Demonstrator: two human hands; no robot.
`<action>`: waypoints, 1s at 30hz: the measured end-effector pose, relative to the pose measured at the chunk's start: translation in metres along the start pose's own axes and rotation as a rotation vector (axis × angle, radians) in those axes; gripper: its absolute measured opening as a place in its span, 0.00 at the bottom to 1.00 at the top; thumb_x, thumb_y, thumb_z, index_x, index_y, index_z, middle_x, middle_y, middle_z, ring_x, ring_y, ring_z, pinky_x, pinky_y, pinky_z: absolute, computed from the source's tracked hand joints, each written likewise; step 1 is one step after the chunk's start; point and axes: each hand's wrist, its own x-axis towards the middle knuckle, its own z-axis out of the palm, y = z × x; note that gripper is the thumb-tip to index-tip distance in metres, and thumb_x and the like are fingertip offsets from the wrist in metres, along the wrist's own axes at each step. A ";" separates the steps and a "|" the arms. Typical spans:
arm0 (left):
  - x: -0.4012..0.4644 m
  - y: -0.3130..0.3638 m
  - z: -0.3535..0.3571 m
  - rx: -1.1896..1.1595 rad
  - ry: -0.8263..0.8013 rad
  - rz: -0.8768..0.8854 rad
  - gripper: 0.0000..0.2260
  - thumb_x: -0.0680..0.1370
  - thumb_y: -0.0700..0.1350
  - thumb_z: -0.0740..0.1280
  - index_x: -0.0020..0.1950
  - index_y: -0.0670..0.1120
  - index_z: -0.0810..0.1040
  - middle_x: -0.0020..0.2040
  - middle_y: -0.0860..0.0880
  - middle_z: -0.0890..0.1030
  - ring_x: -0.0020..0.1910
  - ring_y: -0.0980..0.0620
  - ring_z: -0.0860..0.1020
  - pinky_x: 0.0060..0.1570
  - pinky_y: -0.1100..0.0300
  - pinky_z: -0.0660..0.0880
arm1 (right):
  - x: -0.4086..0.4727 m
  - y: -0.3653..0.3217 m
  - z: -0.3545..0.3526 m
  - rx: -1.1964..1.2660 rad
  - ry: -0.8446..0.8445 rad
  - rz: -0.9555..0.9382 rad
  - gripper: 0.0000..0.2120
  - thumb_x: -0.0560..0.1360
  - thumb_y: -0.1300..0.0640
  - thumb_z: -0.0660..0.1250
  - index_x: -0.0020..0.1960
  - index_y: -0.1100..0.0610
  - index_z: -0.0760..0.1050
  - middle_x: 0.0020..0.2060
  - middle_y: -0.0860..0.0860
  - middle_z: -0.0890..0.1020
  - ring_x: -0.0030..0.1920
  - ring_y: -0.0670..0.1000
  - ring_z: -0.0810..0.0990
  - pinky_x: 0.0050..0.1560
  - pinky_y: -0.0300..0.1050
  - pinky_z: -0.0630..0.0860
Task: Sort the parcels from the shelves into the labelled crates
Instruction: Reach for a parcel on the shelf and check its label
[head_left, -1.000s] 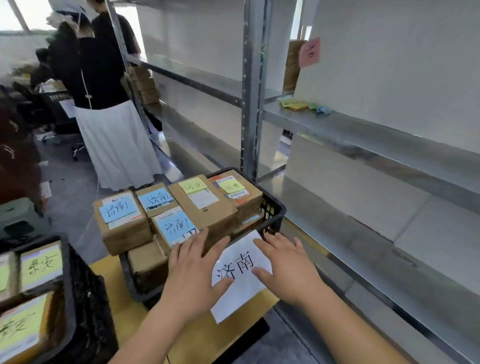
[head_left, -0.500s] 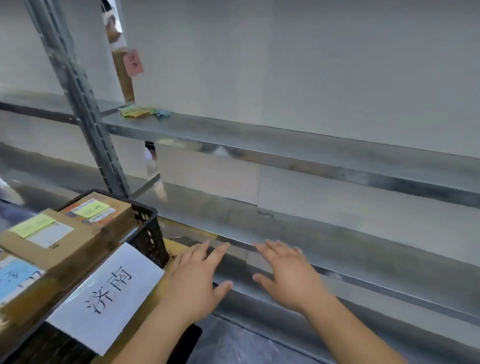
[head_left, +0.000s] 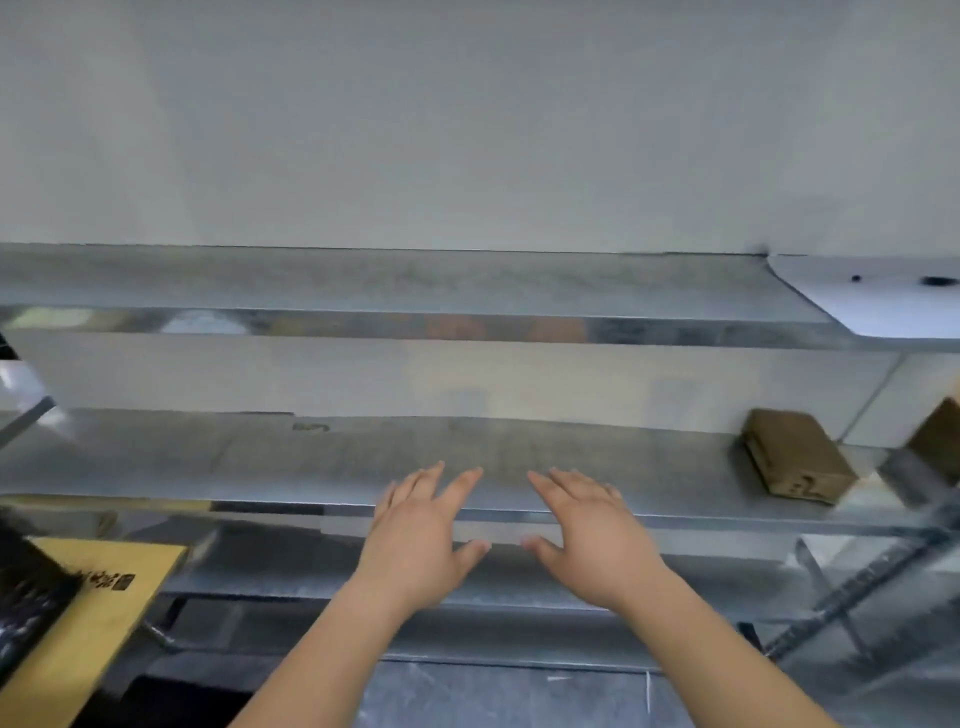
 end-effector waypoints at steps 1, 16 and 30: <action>0.009 0.017 0.006 -0.003 -0.005 0.018 0.36 0.77 0.67 0.63 0.80 0.65 0.49 0.83 0.47 0.54 0.81 0.46 0.53 0.79 0.50 0.49 | -0.004 0.018 -0.003 0.008 0.007 0.021 0.36 0.79 0.35 0.60 0.82 0.43 0.50 0.82 0.48 0.55 0.82 0.51 0.52 0.80 0.55 0.50; 0.164 0.227 0.102 0.011 -0.217 0.343 0.37 0.76 0.68 0.63 0.81 0.64 0.49 0.81 0.43 0.59 0.79 0.42 0.59 0.77 0.48 0.57 | -0.031 0.252 -0.043 0.071 0.039 0.348 0.36 0.80 0.36 0.61 0.83 0.44 0.50 0.82 0.49 0.56 0.81 0.53 0.52 0.80 0.57 0.51; 0.306 0.360 0.168 0.014 -0.383 0.497 0.37 0.76 0.66 0.65 0.81 0.63 0.51 0.81 0.45 0.60 0.76 0.40 0.63 0.73 0.45 0.65 | -0.002 0.399 -0.057 0.083 -0.006 0.534 0.37 0.78 0.36 0.62 0.82 0.44 0.53 0.81 0.51 0.60 0.79 0.56 0.60 0.77 0.58 0.60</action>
